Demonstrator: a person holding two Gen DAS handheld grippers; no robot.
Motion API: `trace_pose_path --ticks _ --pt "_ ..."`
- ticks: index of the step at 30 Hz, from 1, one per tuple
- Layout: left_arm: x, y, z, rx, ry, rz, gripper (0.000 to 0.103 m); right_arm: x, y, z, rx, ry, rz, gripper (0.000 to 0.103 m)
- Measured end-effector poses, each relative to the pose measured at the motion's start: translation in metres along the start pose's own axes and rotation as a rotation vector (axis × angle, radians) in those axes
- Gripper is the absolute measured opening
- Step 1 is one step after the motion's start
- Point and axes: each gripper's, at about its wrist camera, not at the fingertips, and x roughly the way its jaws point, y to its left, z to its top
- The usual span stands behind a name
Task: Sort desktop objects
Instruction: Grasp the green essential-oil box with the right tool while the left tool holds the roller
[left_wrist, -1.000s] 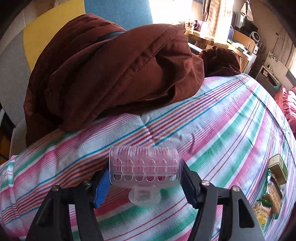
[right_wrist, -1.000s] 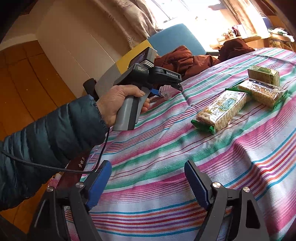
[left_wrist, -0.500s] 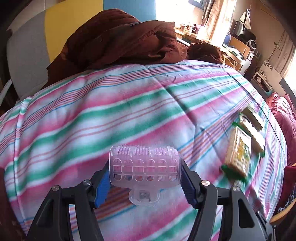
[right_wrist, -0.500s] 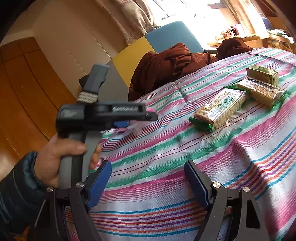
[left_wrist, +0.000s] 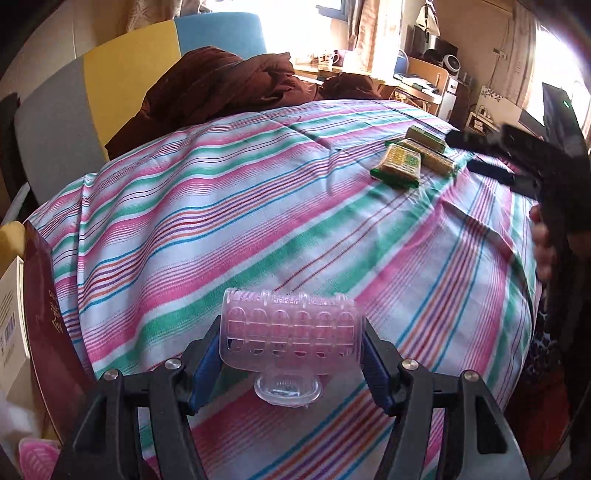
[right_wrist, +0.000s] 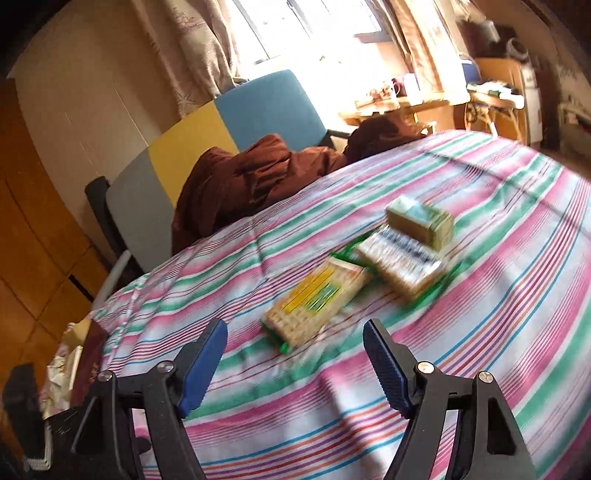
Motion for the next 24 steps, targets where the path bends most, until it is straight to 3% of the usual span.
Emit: trace_pose_path --ticks 6,11,18,24 --pt "-0.001 -0.001 -0.007 0.007 -0.048 -0.014 0.068 0.04 -0.024 0.069 -0.209 0.075 -0.249 0.07" --pt "0.0 0.0 -0.008 -0.009 -0.078 -0.022 0.068 0.084 -0.051 0.086 -0.289 0.21 -0.324 0.069" --pt "0.001 0.007 -0.008 -0.072 -0.091 -0.051 0.068 0.105 -0.084 0.086 -0.205 0.256 -0.269 0.067" --pt "0.003 0.006 -0.007 -0.101 -0.094 -0.045 0.072 0.101 -0.093 0.082 -0.156 0.251 -0.178 0.048"
